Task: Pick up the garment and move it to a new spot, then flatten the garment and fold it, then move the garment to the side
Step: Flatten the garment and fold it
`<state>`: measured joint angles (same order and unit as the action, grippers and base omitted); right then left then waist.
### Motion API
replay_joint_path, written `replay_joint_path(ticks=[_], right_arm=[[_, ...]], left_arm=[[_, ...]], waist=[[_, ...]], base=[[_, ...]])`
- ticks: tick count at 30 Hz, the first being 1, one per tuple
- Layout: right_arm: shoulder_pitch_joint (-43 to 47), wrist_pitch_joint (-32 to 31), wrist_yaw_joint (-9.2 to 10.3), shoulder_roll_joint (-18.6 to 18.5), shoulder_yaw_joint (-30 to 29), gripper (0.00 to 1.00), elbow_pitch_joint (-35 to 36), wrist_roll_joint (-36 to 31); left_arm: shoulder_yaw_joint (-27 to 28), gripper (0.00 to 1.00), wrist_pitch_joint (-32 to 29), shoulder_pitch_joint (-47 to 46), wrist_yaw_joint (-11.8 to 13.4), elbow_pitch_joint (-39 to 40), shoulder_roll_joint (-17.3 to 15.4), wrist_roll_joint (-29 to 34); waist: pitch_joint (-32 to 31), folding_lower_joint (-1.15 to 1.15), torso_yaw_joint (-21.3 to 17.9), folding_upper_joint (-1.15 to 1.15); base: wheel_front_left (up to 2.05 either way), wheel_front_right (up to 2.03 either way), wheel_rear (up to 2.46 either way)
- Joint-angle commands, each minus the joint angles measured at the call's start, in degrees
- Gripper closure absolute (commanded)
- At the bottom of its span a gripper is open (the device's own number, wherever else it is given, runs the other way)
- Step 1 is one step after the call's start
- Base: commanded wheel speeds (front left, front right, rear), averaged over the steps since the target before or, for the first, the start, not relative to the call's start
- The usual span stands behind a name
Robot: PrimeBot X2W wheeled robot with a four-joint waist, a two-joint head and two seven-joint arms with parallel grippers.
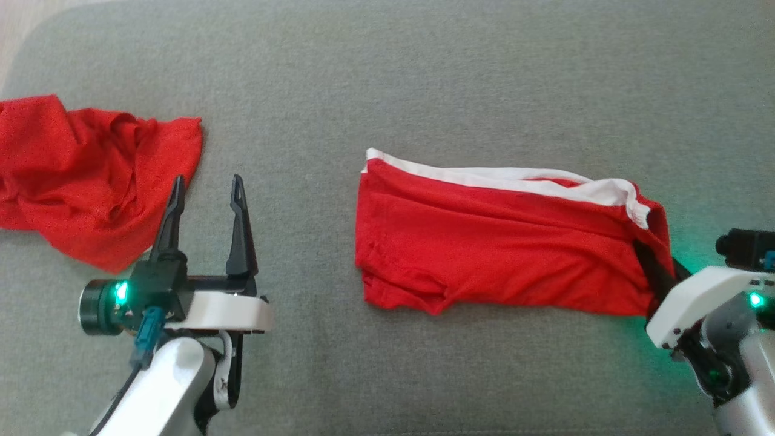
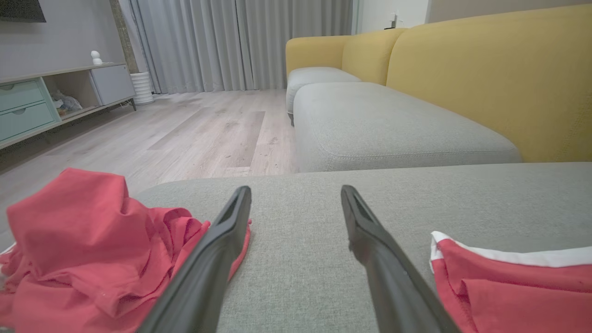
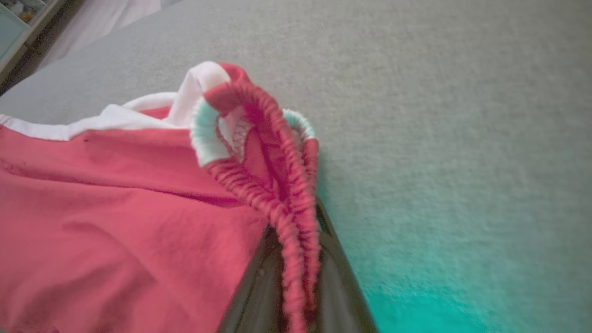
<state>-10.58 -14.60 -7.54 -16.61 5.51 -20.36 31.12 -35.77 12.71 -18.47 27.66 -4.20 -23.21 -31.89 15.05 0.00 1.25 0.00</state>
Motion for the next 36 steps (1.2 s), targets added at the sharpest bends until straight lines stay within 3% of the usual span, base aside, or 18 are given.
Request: replay_joint_path(ticks=[1,4,8,12,21,30,31,32,33,36], right_arm=[[1.1,-2.2,0.05,-1.7,0.8,1.0,1.5,1.6],[1.6,-7.9,0.05,-1.4,0.7,1.0,4.4,8.5],[2.0,-19.3,0.05,1.1,-1.1,1.0,10.2,23.1],[0.7,-26.9,0.05,3.7,-2.5,1.0,15.0,33.1],[-5.2,-30.0,0.05,10.4,1.7,1.0,15.0,36.3],[-12.7,-23.2,0.05,13.3,12.4,1.0,5.9,33.1],[-13.3,-22.1,0.05,13.4,13.3,0.77,5.2,32.8],[-13.7,-21.0,0.05,13.4,14.0,0.34,4.5,32.6],[-14.2,-20.0,0.05,13.4,15.0,0.0,3.8,32.2],[-15.4,-16.1,0.05,12.8,18.5,0.0,3.9,29.9]], left_arm=[[2.4,0.0,0.6,-1.2,0.0,1.3,-1.7,-0.6],[2.3,0.0,0.5,-0.6,0.1,1.3,-1.9,-0.7],[1.9,0.0,0.0,-0.2,0.2,1.7,-2.1,-0.7],[1.4,0.0,-0.3,-0.2,-0.1,1.7,-2.1,-0.8],[0.6,0.0,-0.4,-0.8,-0.4,1.6,-1.3,-0.9],[-0.4,0.0,0.4,-2.7,-1.3,0.1,1.5,-0.8],[-0.5,0.0,0.5,-2.9,-1.4,-0.2,1.8,-0.9],[-0.5,0.0,0.6,-3.0,-1.4,-0.4,2.0,-0.9],[-0.4,0.0,0.7,-3.0,-1.5,-0.7,2.2,-0.9],[-0.3,0.0,1.0,-3.1,-1.8,-1.3,2.7,-1.1]], waist=[[-0.7,0.0,-0.7,0.0],[-1.6,0.0,-1.4,0.0],[-2.6,0.0,-1.8,0.0],[-3.1,0.0,-1.5,0.0],[-2.1,0.0,1.1,0.0],[1.1,0.0,5.5,0.0],[1.3,0.0,5.7,0.0],[1.5,0.0,6.0,0.0],[1.6,0.0,6.1,0.0],[1.9,0.0,6.3,0.0]], base=[[0.0,0.0,0.0],[0.0,0.0,0.0],[0.0,0.0,0.0],[0.0,0.0,0.0],[0.0,0.0,0.0],[0.0,0.0,0.0],[0.0,0.0,0.0],[0.0,0.0,0.0],[0.0,0.0,0.0],[0.0,0.0,0.0]])
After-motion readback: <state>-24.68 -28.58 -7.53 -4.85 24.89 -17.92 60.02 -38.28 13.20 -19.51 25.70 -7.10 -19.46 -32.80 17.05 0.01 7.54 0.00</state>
